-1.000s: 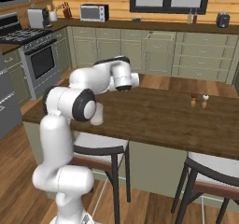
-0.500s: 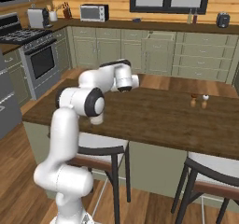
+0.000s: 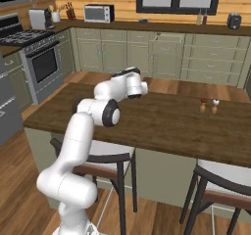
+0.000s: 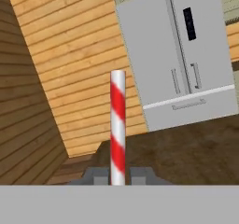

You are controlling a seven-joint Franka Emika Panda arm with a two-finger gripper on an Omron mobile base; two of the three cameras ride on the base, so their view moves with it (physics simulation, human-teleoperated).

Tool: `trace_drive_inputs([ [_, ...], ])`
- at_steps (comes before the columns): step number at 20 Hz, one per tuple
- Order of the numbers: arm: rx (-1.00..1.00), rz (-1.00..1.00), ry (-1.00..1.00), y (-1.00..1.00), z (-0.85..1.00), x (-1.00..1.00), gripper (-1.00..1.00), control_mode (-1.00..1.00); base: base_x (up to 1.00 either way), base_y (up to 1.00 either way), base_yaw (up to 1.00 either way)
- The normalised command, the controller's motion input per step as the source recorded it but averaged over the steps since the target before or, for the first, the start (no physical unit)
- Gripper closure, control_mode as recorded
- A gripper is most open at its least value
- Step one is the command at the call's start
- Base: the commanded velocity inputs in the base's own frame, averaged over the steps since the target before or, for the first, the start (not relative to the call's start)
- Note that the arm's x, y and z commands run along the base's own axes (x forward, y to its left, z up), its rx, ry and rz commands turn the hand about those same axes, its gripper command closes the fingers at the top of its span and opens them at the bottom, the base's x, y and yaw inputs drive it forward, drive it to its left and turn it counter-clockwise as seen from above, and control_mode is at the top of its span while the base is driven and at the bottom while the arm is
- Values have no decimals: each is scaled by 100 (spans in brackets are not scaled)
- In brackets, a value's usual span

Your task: Take a straw from the drawer in front and place it inside the glass cup on the dining counter.

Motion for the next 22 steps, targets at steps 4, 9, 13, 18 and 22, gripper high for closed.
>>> trace_drive_inputs([
  [4, 4, 2, 0, 0, -2, -34, 100, -100, 0, 0, 0],
  [9, 7, 0, 0, 0, 0, -58, 100, -100, 0, 0, 0],
  [13, 7, 0, 0, 0, 0, -52, 100, -100, 0, 0, 0],
  [18, 5, 0, 0, 0, 0, -51, 100, -100, 0, 0, 0],
  [22, 3, 0, 0, 0, -1, -68, 100, -100, 0, 0, 0],
])
